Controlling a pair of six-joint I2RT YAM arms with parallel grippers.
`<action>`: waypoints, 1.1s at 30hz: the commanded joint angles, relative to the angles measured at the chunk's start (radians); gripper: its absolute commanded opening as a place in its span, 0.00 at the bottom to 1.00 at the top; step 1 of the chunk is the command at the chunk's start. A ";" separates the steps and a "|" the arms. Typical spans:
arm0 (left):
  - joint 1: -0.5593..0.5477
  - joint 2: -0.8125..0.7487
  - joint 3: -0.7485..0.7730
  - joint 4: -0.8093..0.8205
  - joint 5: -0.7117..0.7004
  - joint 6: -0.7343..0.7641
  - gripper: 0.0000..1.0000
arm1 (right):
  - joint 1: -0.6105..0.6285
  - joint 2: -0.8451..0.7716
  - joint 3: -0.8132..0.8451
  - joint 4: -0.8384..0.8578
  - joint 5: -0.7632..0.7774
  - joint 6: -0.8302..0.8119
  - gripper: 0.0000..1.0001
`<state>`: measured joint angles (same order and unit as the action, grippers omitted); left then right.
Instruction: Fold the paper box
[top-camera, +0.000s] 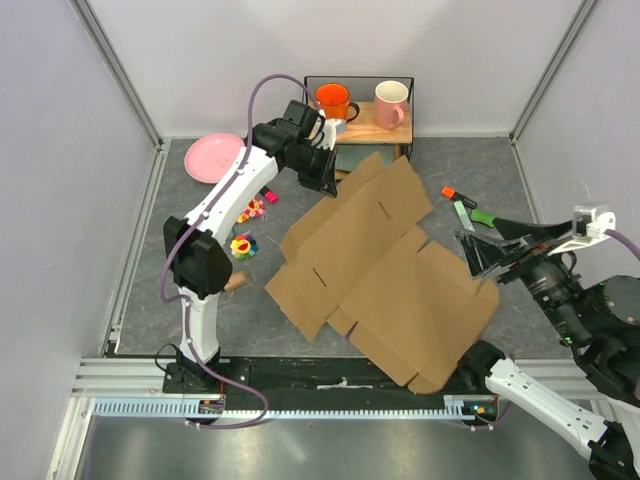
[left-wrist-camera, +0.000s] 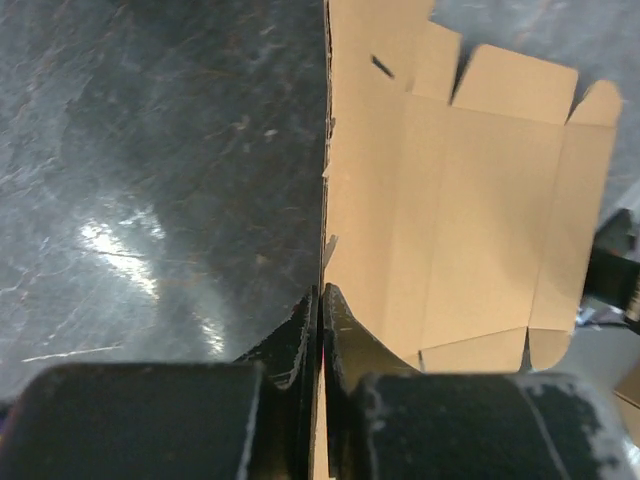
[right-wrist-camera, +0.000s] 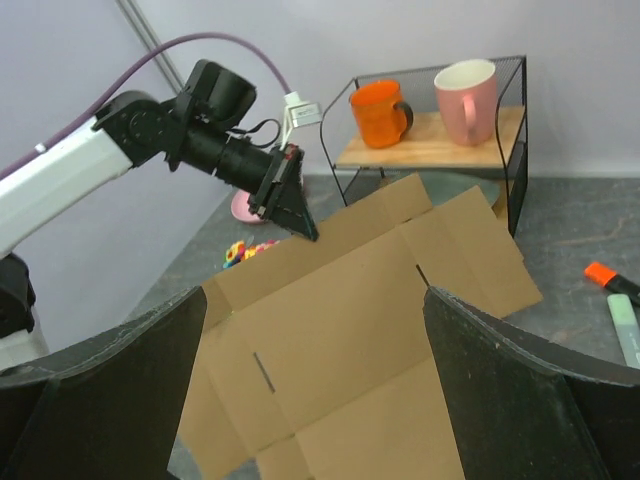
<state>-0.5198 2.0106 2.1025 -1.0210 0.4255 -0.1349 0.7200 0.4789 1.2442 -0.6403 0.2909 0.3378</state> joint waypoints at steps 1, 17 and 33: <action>-0.006 0.069 0.030 -0.002 -0.245 0.037 0.11 | -0.001 0.020 -0.038 0.050 -0.041 0.018 0.98; 0.101 -0.707 -0.836 0.510 -0.568 -0.656 0.65 | -0.001 0.040 -0.219 0.160 -0.067 0.069 0.98; -0.647 -1.208 -1.694 0.455 -1.127 -1.819 1.00 | -0.001 0.102 -0.342 0.287 -0.150 0.132 0.98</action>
<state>-1.0653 0.7502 0.4393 -0.4927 -0.4660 -1.5383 0.7200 0.5644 0.9215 -0.4210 0.1795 0.4351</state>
